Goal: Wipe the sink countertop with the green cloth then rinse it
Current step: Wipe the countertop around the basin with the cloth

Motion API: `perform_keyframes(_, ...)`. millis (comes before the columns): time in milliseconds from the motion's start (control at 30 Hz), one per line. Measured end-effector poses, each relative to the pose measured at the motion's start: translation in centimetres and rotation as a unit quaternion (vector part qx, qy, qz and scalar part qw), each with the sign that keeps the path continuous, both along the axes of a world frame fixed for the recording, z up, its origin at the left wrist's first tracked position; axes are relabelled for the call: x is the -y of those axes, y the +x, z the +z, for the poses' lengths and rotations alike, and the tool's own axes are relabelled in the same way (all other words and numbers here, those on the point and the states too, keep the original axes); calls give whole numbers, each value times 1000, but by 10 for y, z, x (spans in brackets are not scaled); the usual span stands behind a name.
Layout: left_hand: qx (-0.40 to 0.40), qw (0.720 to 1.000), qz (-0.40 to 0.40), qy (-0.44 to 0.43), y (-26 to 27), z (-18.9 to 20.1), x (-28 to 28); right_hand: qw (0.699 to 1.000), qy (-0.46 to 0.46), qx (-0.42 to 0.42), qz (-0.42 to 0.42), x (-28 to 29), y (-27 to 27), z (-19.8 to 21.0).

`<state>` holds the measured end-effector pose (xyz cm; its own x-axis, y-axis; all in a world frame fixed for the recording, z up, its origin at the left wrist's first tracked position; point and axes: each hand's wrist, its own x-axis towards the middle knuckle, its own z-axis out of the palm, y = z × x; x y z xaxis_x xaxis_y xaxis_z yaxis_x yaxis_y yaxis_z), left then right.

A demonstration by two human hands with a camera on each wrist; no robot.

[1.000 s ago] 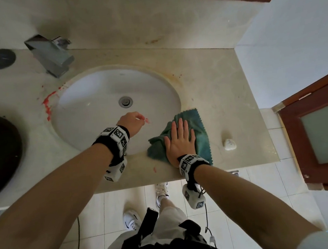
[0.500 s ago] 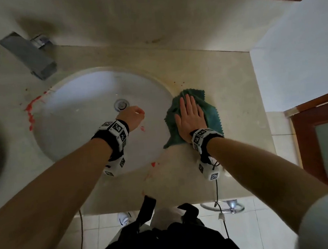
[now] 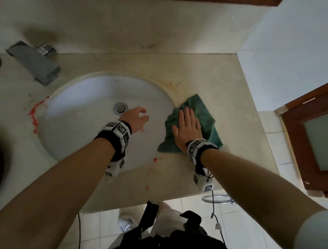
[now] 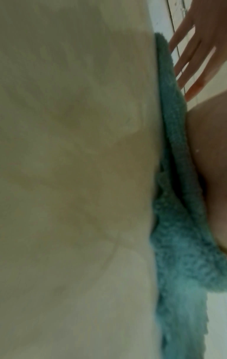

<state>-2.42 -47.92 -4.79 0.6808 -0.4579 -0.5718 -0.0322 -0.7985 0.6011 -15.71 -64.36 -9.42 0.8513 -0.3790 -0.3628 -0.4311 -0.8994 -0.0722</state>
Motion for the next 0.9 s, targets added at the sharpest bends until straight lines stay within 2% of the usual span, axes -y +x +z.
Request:
perform_keyframes(167,14,1000,-2,13,-3,6,-5,999,10,-6,-31,-26,-27,-1)
perform_keyframes(367,38,999,15,31,15,3,-5,1000,8,1,-23,-11,-10,-1)
perform_keyframes(633,38,996,31,76,55,-14,8,1000,-2,-6,-9,35,53,-1)
perform_keyframes(900,7,994,45,102,86,-30,10,998,-11,5,69,61,126,-4)
